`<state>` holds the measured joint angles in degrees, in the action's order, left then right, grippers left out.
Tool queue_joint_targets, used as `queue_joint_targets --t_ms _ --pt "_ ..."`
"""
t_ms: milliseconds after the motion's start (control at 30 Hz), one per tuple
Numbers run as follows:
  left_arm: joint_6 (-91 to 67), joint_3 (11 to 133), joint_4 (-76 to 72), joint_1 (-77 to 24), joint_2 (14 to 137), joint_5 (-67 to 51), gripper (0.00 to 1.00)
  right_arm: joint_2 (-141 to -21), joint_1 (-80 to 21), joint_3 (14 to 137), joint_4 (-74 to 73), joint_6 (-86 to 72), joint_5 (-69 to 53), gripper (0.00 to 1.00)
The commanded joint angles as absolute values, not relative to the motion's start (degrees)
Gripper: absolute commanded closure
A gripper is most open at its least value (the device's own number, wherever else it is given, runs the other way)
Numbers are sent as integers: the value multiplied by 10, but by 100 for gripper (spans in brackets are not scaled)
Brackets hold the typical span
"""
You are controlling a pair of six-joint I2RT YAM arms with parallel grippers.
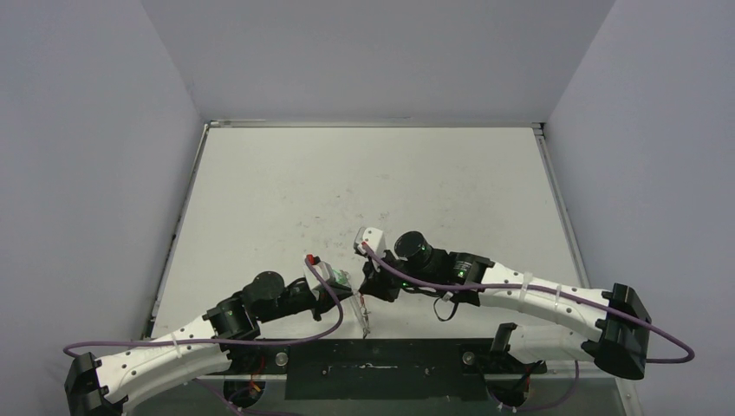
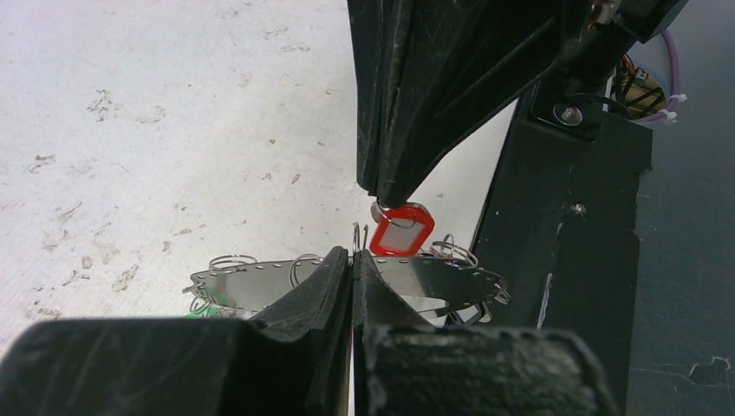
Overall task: Put the keys on the keyring
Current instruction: Insert the key onto the keyring.
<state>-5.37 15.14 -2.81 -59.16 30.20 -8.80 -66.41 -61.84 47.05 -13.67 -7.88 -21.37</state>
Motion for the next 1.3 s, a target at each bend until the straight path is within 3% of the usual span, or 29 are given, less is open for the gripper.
queue_joint_targets --t_ms 0,500,1267 --pt "-60 166 -70 -592 301 -85 100 -669 -642 502 -144 -63 -147 100" --pt "-62 168 -65 -593 299 -85 100 -653 -729 513 -159 -57 62 100" --pt "-62 168 -67 -592 299 -85 100 -700 -767 540 -171 -47 101 100"
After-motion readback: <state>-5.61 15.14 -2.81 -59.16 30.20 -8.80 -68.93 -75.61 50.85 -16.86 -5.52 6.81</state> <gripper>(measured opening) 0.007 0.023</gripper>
